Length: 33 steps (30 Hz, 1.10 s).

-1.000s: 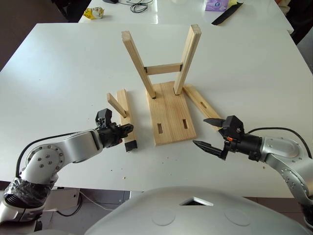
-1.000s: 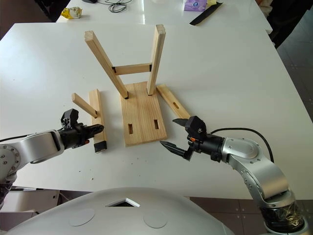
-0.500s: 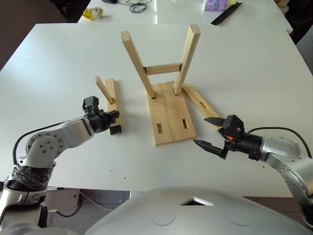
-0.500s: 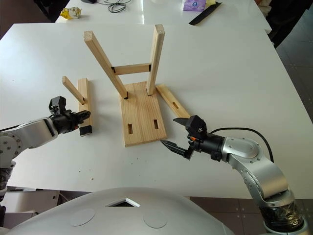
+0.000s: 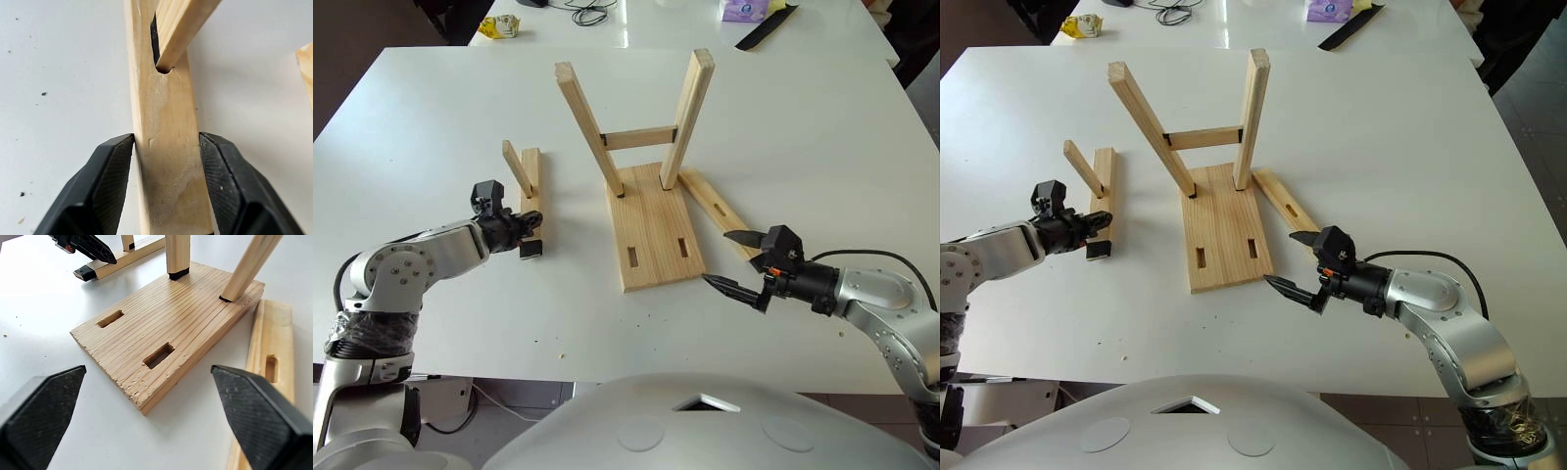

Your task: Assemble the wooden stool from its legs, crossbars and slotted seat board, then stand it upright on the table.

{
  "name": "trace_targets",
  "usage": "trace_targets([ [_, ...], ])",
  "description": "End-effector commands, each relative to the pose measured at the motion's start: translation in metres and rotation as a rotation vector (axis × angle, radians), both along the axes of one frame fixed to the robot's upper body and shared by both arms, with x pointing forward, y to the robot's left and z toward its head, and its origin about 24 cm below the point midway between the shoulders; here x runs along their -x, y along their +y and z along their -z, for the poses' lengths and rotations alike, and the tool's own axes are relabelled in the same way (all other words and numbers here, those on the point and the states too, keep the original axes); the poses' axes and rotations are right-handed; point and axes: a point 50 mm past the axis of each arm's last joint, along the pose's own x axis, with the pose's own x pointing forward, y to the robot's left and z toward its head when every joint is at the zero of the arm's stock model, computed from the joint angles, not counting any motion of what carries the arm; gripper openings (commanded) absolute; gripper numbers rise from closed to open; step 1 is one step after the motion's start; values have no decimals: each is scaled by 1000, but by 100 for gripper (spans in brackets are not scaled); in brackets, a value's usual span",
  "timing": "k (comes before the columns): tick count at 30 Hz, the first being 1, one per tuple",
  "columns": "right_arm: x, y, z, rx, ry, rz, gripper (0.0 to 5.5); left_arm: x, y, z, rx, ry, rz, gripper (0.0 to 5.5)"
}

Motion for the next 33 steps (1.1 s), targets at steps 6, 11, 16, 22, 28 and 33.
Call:
trace_targets([
  [6, -3, -2, -1, 29, -21, -6, 475, 10, 6, 21, 19, 120, -20, 292],
  [11, -2, -1, 0, 29, -20, -3, 475, 8, 15, 20, -19, 140, -27, 361],
  [16, -2, -1, 1, 26, -21, -1, 475, 3, 20, 18, -55, 132, 0, 409],
  [22, -2, -2, 1, 27, -21, 3, 475, 11, 11, 18, -73, 145, 102, 409],
  [28, -1, -1, 1, 23, -21, 11, 475, 16, 5, 18, -67, 156, 144, 409],
  [33, -1, 0, 2, 21, -22, 14, 475, 19, -1, 21, -34, 159, 169, 376],
])
